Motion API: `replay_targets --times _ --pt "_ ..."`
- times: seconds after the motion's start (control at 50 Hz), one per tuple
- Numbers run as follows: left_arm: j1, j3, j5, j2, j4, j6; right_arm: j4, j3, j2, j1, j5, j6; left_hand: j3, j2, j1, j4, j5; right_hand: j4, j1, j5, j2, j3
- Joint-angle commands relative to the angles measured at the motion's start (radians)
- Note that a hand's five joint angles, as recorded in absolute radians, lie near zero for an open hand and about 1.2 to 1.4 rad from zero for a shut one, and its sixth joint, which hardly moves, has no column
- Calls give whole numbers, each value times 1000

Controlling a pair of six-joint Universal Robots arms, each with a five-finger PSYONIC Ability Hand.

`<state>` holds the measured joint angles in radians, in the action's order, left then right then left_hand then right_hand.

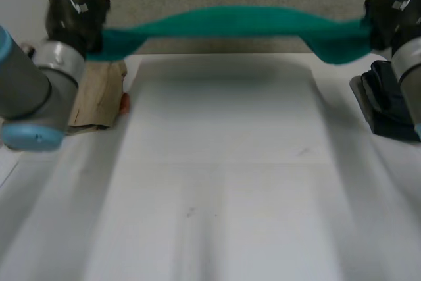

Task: Fold the laundry.

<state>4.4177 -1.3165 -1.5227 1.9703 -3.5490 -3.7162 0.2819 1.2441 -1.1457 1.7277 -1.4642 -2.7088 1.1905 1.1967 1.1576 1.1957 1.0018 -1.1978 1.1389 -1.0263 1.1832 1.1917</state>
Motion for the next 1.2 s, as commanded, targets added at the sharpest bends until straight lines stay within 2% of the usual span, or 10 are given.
replay_targets --times 0.02,0.2,0.4,0.56,0.72,0.88,1.1,1.16,1.18,1.2 --pt "-8 -257 70 45 -14 -11 -135 133 89 -2 25 105 206 200 239 201 220 -198 257 -195 213 205" --pt "-3 -544 81 -31 111 -181 -306 322 46 -54 -24 340 206 200 239 201 220 -198 257 -195 213 205" --pt "-31 -649 55 -237 630 -404 -696 428 -109 -148 -48 744 206 200 239 201 220 -198 257 -195 213 205" --pt "-90 -437 59 -140 497 -380 -496 341 -8 -117 10 592 206 200 239 201 220 -198 257 -195 213 205" --pt "-116 -81 4 139 268 -373 -230 236 101 -92 5 457 206 200 239 201 220 -198 257 -195 213 205" --pt "-123 218 -36 382 266 -380 9 103 245 -60 2 380 206 200 239 201 220 -198 257 -195 213 205" --pt "-135 485 -65 587 294 -383 30 -147 460 -16 -15 397 206 200 239 201 220 -198 257 -195 213 205" --pt "-141 517 -70 613 306 -384 26 -199 506 -5 -18 408 113 107 146 108 127 536 -477 539 -521 -529" --pt "-147 532 -77 625 308 -384 31 -230 536 1 -28 418 -298 -304 -265 -303 -284 1023 -964 1026 -1009 -1017" --pt "-149 537 -82 633 306 -384 33 -245 550 4 -36 426 -534 -540 -501 -539 -520 1023 -964 1026 -1009 -1017"
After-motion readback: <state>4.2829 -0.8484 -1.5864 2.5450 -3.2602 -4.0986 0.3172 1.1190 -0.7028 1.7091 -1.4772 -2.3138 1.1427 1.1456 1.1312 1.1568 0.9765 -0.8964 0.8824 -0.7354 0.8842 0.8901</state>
